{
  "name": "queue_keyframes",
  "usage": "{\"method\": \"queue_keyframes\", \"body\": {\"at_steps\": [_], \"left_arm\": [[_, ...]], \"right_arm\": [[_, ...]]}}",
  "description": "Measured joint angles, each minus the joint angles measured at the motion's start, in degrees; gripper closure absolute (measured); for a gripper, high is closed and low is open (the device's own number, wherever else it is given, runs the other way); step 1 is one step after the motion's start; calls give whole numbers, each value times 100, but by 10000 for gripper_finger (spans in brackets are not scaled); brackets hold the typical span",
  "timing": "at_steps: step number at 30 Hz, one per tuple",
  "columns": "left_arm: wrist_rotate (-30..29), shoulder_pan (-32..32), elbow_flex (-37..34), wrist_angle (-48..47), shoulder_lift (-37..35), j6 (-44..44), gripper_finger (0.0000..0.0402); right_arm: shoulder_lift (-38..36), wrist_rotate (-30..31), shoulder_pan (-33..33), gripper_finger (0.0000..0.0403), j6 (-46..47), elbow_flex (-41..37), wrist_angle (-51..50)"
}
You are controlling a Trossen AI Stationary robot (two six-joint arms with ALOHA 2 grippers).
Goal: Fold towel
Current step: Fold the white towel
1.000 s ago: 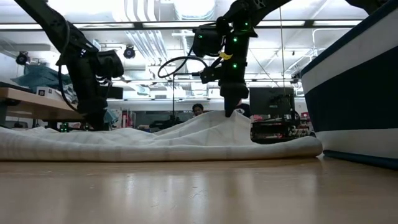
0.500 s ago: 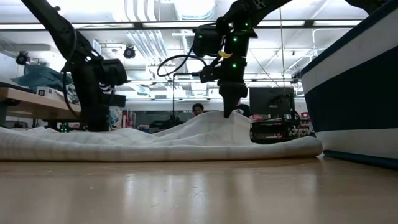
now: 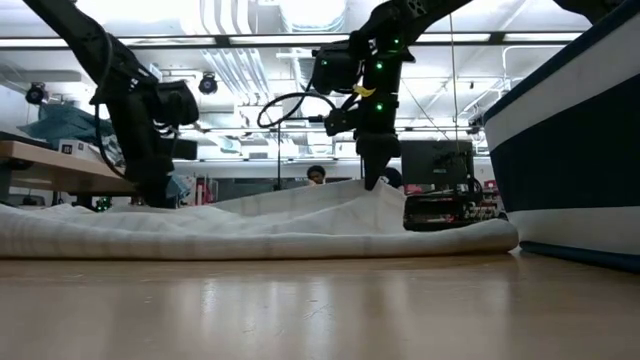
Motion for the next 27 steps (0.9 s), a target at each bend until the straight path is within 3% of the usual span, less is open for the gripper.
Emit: {"method": "queue_keyframes", "body": {"at_steps": [4,9,17,24,27], "left_arm": [[-48,0,0,-119,-208,-111,396],[-62,2,0,-115,-249,-109,363],[-86,2,0,-133,-249,-107,330],[150,2,0,-141,-249,13,389],[340,2,-2,-194,-249,177,395]], "right_arm": [[-36,234,-24,403,149,0,-58],[-38,588,-57,403,460,0,-250],[-40,593,-73,403,615,0,-360],[-40,587,-73,403,648,0,-336],[-40,587,-73,403,649,0,-310]]}}
